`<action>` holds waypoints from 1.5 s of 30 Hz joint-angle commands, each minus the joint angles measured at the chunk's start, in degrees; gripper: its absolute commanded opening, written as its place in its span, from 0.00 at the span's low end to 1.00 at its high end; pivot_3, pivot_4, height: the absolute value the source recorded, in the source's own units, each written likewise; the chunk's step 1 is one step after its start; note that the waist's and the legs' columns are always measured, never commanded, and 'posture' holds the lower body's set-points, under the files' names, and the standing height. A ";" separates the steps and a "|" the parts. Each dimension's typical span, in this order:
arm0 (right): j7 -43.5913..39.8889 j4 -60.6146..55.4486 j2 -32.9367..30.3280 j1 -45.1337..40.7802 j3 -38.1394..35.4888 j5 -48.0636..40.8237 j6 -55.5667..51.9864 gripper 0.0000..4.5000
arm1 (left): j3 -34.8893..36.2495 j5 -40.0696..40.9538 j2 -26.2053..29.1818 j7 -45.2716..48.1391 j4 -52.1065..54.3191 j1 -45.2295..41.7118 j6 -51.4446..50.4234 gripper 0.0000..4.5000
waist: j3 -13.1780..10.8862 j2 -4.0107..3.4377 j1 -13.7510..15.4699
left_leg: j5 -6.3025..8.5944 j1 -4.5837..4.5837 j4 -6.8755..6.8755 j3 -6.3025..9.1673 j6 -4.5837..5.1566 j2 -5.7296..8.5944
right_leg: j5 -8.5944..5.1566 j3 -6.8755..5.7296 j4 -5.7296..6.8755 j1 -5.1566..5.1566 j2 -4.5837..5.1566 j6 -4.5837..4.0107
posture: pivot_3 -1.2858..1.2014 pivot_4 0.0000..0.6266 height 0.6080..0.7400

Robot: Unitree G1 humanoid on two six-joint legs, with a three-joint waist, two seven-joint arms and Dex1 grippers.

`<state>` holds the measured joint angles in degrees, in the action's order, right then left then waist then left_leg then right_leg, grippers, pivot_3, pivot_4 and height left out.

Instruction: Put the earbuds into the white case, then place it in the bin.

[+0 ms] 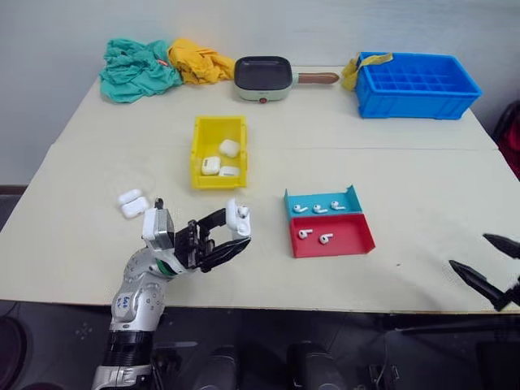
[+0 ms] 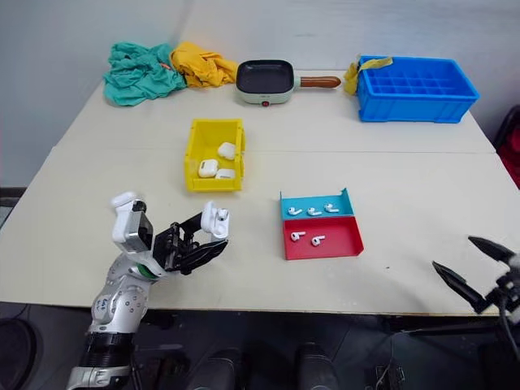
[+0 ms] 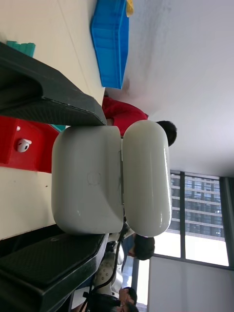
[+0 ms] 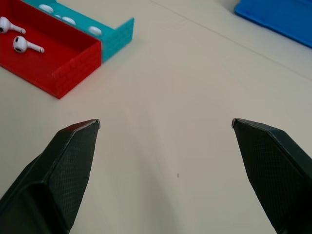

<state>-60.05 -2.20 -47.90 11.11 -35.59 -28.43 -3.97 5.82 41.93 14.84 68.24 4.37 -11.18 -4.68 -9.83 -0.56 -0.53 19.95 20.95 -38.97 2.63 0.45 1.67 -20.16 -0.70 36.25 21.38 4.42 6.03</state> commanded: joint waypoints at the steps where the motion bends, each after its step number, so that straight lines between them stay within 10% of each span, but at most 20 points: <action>1: 1.83 -7.90 -7.56 -9.72 8.81 -0.35 -10.63 1.00 | 0.12 0.07 0.05 -0.92 2.87 0.32 0.90 0.62 | 0.01 -0.04 0.11 | 0.00 0.01 0.00 0.02 -0.01 0.00 | 0.00 -0.01 0.04 0.03 0.01 0.00 | 0.52 0.24 1.00; 11: -4.20 -4.28 -11.66 -46.67 39.44 6.39 -30.02 1.00 | -1.91 -0.70 -1.90 -2.70 3.98 -0.08 2.14 0.62 | -0.04 0.03 2.02 | 0.04 0.37 -0.04 0.39 -0.01 0.04 | 0.04 -0.30 -0.26 0.16 0.09 0.06 | 0.52 0.24 1.00; 19: -8.02 10.69 -6.61 -62.85 56.03 21.89 -28.75 0.55 | -2.57 -0.35 -2.09 -3.65 4.99 0.43 2.19 0.62 | -0.05 0.03 1.72 | 0.06 0.50 -0.02 0.44 -0.01 0.08 | 0.04 -0.38 -0.25 0.30 0.10 0.07 | 0.52 0.24 1.00; 45: -16.98 31.94 4.65 -71.20 64.02 41.20 -16.62 0.55 | -4.09 -1.32 -2.35 -6.85 8.26 2.58 2.72 0.62 | -0.04 0.03 0.39 | 0.04 0.50 -0.08 0.44 -0.04 0.10 | 0.05 -0.44 -0.15 0.32 0.10 0.08 | 0.52 0.24 1.00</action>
<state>-76.51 29.74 -43.52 -59.21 28.93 11.98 -21.15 1.45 40.37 12.26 61.45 10.58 -8.56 -2.85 -9.87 -0.53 -0.14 19.99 21.45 -39.05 3.07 0.41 1.77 -20.11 -1.13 36.10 21.70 4.52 6.11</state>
